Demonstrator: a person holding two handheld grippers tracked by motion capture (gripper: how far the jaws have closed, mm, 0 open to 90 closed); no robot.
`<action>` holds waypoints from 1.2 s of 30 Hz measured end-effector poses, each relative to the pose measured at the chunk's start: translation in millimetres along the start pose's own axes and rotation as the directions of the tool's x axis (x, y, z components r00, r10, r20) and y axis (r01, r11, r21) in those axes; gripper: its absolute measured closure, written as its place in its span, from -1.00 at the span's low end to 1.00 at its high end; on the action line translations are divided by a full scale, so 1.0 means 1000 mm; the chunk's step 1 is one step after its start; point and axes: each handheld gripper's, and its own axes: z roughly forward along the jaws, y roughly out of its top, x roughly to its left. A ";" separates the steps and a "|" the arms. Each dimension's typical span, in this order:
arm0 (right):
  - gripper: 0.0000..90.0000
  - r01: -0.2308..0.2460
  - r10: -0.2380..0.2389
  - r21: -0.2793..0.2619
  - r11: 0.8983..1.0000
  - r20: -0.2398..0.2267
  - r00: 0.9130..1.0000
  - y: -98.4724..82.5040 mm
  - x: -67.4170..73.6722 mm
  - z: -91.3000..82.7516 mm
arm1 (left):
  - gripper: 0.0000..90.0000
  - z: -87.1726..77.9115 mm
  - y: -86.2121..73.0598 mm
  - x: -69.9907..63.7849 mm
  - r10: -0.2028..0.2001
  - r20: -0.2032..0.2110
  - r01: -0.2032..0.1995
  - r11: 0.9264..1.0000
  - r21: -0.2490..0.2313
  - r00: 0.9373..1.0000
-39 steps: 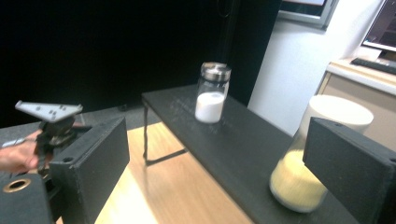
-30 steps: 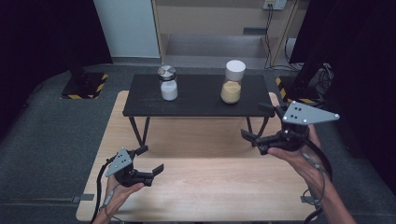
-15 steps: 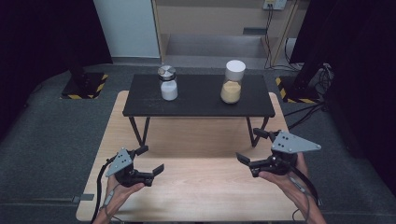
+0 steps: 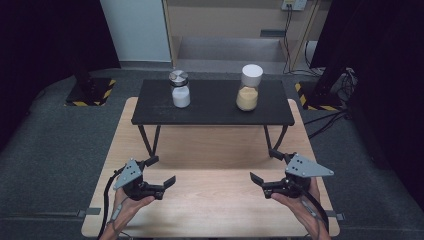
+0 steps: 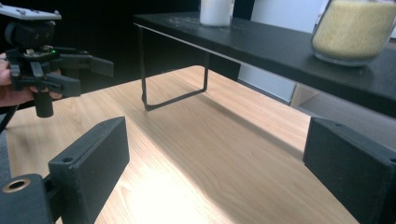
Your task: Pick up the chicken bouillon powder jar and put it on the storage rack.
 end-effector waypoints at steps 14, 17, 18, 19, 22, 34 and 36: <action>-0.84 -0.002 0.002 -0.005 1.000 0.057 0.998 -0.039 0.016 0.014 | -0.95 0.000 0.000 -0.001 0.008 -0.001 -0.008 1.000 -0.001 1.000; -0.84 0.003 -0.003 -0.007 1.000 0.064 0.998 -0.041 0.016 0.015 | -0.95 0.000 0.000 -0.001 0.012 -0.001 -0.012 1.000 0.002 1.000; -0.84 -0.001 0.002 -0.013 1.000 0.067 0.998 -0.043 0.017 0.014 | -0.95 0.001 0.000 -0.001 0.009 -0.001 -0.009 1.000 -0.001 1.000; -0.84 0.003 -0.002 -0.015 1.000 0.073 0.997 -0.044 0.018 0.014 | -0.95 0.001 -0.001 -0.001 0.008 0.000 -0.008 1.000 -0.003 1.000; -0.84 0.005 -0.002 -0.033 0.999 0.091 0.996 -0.048 0.019 0.012 | -0.95 0.001 0.000 -0.001 0.012 -0.001 -0.012 1.000 -0.004 1.000; -0.87 -0.057 0.075 -0.111 0.992 0.170 0.983 -0.071 0.018 0.001 | -0.95 -0.002 -0.002 0.000 0.015 -0.010 -0.015 1.000 -0.020 1.000; -0.87 -0.066 0.086 -0.115 0.991 0.179 0.980 -0.073 0.017 -0.001 | -0.95 -0.002 -0.002 0.000 0.019 -0.012 -0.020 1.000 -0.023 1.000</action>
